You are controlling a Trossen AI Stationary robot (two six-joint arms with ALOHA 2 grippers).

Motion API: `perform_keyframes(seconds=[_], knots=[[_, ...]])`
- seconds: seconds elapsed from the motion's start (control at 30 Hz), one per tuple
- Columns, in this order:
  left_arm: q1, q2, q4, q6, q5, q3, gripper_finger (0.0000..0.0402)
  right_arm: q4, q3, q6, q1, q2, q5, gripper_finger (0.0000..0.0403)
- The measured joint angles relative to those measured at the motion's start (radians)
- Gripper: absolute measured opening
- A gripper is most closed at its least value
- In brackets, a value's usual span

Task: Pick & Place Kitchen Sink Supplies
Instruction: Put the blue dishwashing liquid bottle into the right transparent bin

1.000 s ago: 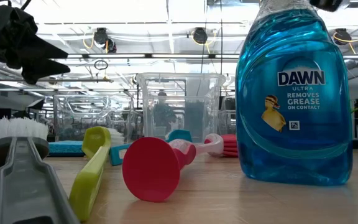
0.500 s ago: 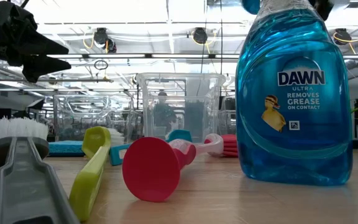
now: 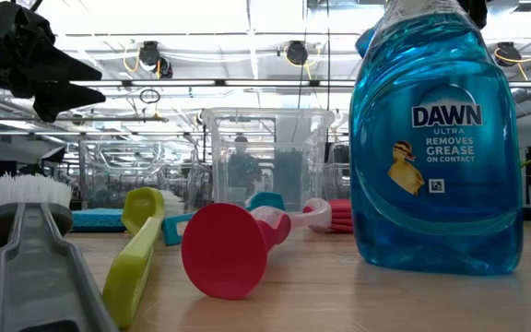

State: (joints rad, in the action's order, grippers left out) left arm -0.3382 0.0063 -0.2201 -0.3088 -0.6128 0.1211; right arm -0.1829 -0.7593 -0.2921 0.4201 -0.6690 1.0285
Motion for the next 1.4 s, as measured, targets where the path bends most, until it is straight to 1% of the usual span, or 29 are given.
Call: perform_keyframes(seconds=[0.07,0.13,0.43,0.57,0.7,0.77,0.93,1.13,1.23,1.4], knots=[[0.0,0.0,0.0,0.0,0.0,0.0,0.0253,0.0,0.0,0.008,-0.024,-0.006,0.003,0.015],[0.0,0.0,0.0,0.0,0.0,0.0,0.0253,0.0,0.0,0.009,-0.054,-0.012,-0.016,0.015],[0.0,0.0,0.001,-0.01,0.0,0.0,0.0253,-0.032,0.0,0.012,-0.209,-0.067,-0.17,0.015],[0.0,0.0,0.001,-0.01,0.0,0.0,0.0253,-0.082,-0.002,-0.051,-0.301,-0.079,-0.24,0.015],[0.0,0.0,0.001,-0.01,0.0,0.0,0.0253,-0.25,-0.035,-0.21,-0.404,-0.079,-0.339,0.015],[0.0,0.0,0.001,-0.009,0.0,0.0,0.0253,-0.301,-0.051,-0.255,-0.452,-0.082,-0.393,0.015],[0.0,0.0,0.001,-0.008,0.0,0.0,0.0253,-0.31,-0.078,-0.273,-0.554,-0.105,-0.519,0.015],[0.0,0.0,0.0,-0.002,0.0,0.0,0.0253,-0.337,-0.128,-0.284,-0.66,-0.197,-0.665,0.015],[0.0,0.0,0.0,0.0,0.0,0.0,0.0253,-0.373,-0.164,-0.277,-0.696,-0.253,-0.696,0.015],[0.0,0.0,0.0,0.022,0.0,0.0,0.0253,-0.405,-0.22,-0.238,-0.739,-0.331,-0.694,0.015]])
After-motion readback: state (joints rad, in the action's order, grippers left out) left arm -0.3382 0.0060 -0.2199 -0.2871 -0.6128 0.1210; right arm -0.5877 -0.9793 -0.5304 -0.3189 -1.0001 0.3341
